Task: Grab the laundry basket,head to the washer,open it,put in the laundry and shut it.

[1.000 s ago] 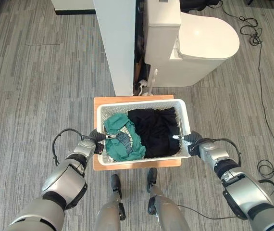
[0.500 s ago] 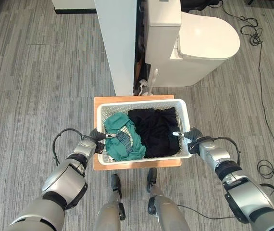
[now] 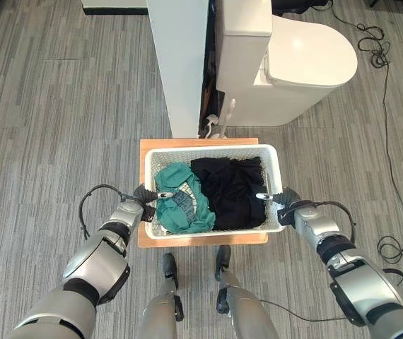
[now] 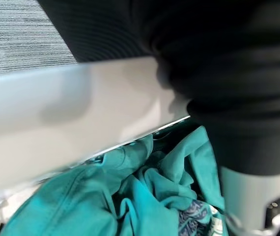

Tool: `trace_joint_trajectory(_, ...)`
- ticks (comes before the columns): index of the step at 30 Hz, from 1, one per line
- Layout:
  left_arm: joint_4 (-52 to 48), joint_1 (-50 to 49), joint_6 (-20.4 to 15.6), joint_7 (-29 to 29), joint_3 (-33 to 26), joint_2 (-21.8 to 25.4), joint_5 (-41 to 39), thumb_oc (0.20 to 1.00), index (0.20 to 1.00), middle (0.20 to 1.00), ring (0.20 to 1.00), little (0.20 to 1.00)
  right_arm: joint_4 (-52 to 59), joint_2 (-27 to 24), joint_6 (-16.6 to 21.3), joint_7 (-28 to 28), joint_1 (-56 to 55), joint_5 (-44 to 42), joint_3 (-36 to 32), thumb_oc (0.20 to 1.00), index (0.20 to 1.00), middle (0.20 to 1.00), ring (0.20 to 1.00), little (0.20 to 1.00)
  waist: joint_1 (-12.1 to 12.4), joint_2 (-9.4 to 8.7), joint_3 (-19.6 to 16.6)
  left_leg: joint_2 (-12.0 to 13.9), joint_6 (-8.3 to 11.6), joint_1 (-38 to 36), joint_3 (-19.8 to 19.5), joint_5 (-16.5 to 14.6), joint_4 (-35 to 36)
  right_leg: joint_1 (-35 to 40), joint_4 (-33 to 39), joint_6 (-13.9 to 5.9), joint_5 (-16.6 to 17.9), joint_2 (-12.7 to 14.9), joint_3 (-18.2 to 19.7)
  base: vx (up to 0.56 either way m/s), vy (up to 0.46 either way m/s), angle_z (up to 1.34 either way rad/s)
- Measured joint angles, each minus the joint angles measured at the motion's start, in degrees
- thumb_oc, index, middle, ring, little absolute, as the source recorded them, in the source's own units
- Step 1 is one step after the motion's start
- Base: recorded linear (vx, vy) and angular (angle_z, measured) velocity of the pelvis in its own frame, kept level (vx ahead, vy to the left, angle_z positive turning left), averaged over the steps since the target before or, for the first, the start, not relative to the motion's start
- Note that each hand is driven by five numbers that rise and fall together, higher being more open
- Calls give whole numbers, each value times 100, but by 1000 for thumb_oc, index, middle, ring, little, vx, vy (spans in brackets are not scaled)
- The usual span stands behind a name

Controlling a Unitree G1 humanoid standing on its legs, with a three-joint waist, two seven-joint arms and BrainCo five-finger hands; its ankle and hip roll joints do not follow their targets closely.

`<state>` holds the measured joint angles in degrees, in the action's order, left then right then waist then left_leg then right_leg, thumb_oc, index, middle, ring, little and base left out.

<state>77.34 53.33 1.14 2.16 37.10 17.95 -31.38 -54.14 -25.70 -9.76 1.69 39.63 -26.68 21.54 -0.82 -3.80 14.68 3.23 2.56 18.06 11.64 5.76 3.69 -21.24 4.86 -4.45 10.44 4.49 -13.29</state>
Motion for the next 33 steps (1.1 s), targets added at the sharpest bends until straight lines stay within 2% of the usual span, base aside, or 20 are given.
trace_joint_trajectory(2, -25, 237, -19, 46, 23, 66, 7, 831, 831, 831, 831, 831, 18, 2, -1, 70, 87, -79, 6, 1000, 1000, 1000, 1000, 1000, -13, -36, 21, -25, -28, 119, 8, 105, 63, -152, -1, -17, 101, 15, 7, 6, 1, 2)
trace_joint_trajectory(4, -21, 294, -23, 106, 23, 67, 21, 200, 200, 200, 200, 200, 38, -6, 0, 70, 87, -80, 5, 1000, 1000, 1000, 1000, 1000, -36, -69, 39, -47, -29, 136, 17, 105, 61, -177, 1, -39, 84, 45, 11, 4, 0, -2)
trace_joint_trajectory(5, -27, 321, -30, 108, 24, 67, 41, 200, 200, 200, 200, 200, 27, -10, 0, 72, 87, -80, 4, 1000, 1000, 1000, 1000, 1000, -49, -71, 40, -58, -34, 153, 14, 109, 60, -192, 1, -41, 83, 58, 9, 0, 0, 0)
trace_joint_trajectory(6, -28, 340, -31, 121, 30, 65, 43, 200, 200, 200, 200, 200, 13, -14, -1, 71, 87, -77, 19, 875, 875, 875, 875, 875, -61, -72, 40, -68, -39, 164, 11, 113, 60, -203, 1, -42, 82, 69, 7, 17, -4, 4)
trace_joint_trajectory(7, -28, 348, -32, 144, 31, 64, 45, 200, 200, 200, 200, 200, 3, -14, -1, 65, 87, -77, 35, 366, 366, 366, 366, 366, -76, -72, 40, -77, -40, 171, 12, 114, 60, -212, 2, -43, 81, 81, 7, 0, 0, 0)
trace_joint_trajectory(8, -27, 366, -32, 162, 31, 64, 50, 200, 200, 200, 200, 200, -34, -14, -1, 44, 92, -76, 51, 200, 200, 200, 200, 200, -84, -72, 40, -87, -40, 182, 13, 113, 60, -224, 2, -43, 82, 95, 6, 0, 0, 0)
trace_joint_trajectory(10, -19, 451, -34, 224, 72, 62, 151, 200, 200, 200, 200, 200, -182, -10, -1, -59, 119, -74, 120, 200, 200, 200, 200, 200, -82, -71, 40, -96, -48, 210, 17, 119, 64, -259, 2, -50, 88, 104, 6, 0, 0, 0)
trace_joint_trajectory(14, 36, 538, -41, 366, 259, 63, 413, 288, 288, 288, 288, 288, -510, 63, 38, -124, 192, -148, 143, 200, 200, 200, 200, 200, -112, -67, 38, -97, -61, 203, 22, 111, 65, -254, 1, -38, 101, 102, 11, 0, 0, 0)
trace_joint_trajectory(20, 44, 489, -20, 406, 250, 49, 706, 200, 200, 200, 200, 200, -712, 147, 50, 33, 363, -156, 399, 200, 200, 200, 200, 200, -151, -66, 38, -96, -65, 116, 24, 114, 72, -165, -2, 23, 169, 88, 19, 1, -1, -1)
trace_joint_trajectory(23, 9, 294, 25, 416, 231, 69, 910, 200, 200, 200, 200, 200, -392, 133, -45, 74, 67, 19, 509, 200, 200, 200, 200, 200, -147, -46, 35, -75, -68, -102, 64, 111, 138, -3, -1, 25, 169, 63, 47, 29, -10, -8)
trace_joint_trajectory(25, -320, -143, 59, 425, 168, 180, 1057, 200, 200, 200, 200, 200, 747, -72, -188, 129, -733, 407, 487, 200, 200, 200, 200, 200, -146, -12, 24, -63, -103, -310, 118, 71, 143, 176, -1, 25, 162, 48, 93, 43, -24, -14)
trace_joint_trajectory(26, -402, -346, 33, 405, 148, 200, 1070, 200, 200, 200, 200, 200, 865, -71, -181, 128, -924, 476, 494, 200, 200, 200, 200, 200, -152, 7, 19, -58, -114, -402, 128, 49, 144, 254, -1, 25, 162, 46, 116, 67, -31, -14)
trace_joint_trajectory(29, -1118, -1194, 26, 418, -111, 169, 1230, 200, 200, 200, 200, 200, 1946, -236, -282, 128, -2106, 866, -58, 200, 200, 200, 200, 200, -128, 147, 18, -60, -111, -707, 127, -9, 148, 556, -1, 12, 75, 55, 158, 55, -18, -2)
trace_joint_trajectory(30, -1196, -1695, 50, 419, -108, -11, 1235, 200, 200, 200, 200, 200, 1789, -183, -274, 40, -2499, 953, -176, 200, 200, 200, 200, 200, -133, 196, 27, -59, -107, -1024, 96, -30, 149, 877, 3, 23, 31, 60, 153, 54, -9, 3)
trace_joint_trajectory(33, -928, -2022, 93, 419, -97, -396, 1403, 200, 200, 200, 200, 200, 1140, -140, -220, -215, -2641, 953, -423, 200, 200, 200, 200, 200, -158, 466, -110, -57, -73, -1209, -17, -88, 163, 1131, 9, -1, -127, 101, -5, 60, -15, 18)
